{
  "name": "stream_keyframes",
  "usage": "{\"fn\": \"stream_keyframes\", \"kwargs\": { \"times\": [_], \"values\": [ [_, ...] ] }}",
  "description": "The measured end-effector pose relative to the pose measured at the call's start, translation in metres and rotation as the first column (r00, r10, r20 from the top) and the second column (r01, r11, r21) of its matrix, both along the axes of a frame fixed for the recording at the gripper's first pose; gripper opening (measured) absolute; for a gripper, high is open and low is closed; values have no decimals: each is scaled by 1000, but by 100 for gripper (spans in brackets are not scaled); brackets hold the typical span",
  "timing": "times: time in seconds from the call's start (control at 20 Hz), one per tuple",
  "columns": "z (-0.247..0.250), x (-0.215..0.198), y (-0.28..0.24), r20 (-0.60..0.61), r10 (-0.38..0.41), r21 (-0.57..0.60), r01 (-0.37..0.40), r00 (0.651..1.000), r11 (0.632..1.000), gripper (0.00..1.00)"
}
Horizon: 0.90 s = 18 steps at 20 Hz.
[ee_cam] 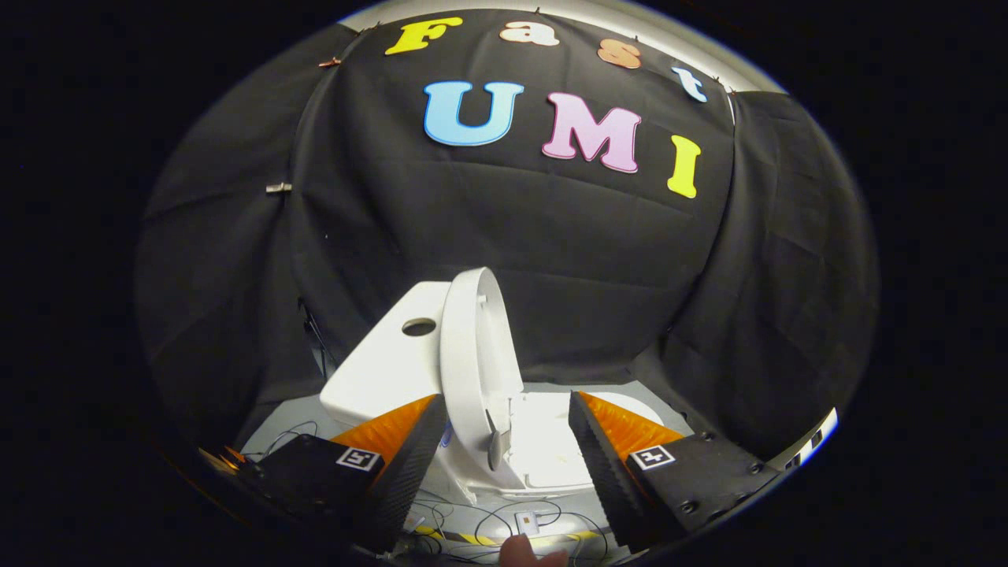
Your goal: Open the toilet lid.
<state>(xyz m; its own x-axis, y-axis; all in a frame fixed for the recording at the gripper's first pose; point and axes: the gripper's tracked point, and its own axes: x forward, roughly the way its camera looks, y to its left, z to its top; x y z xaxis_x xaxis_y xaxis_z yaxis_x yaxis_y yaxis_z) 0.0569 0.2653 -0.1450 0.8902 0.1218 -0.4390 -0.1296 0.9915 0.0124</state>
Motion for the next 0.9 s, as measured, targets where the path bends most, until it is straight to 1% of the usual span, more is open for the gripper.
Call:
{"fn": "stream_keyframes", "kwargs": {
  "times": [0.25,0.55,0.9],
  "values": [
    [70,1,-19,105,-7,42,3,994,999,99],
    [140,-8,-55,214,-6,68,-9,977,998,99],
    [185,-11,-121,286,-58,91,33,957,995,99]
  ]
}}
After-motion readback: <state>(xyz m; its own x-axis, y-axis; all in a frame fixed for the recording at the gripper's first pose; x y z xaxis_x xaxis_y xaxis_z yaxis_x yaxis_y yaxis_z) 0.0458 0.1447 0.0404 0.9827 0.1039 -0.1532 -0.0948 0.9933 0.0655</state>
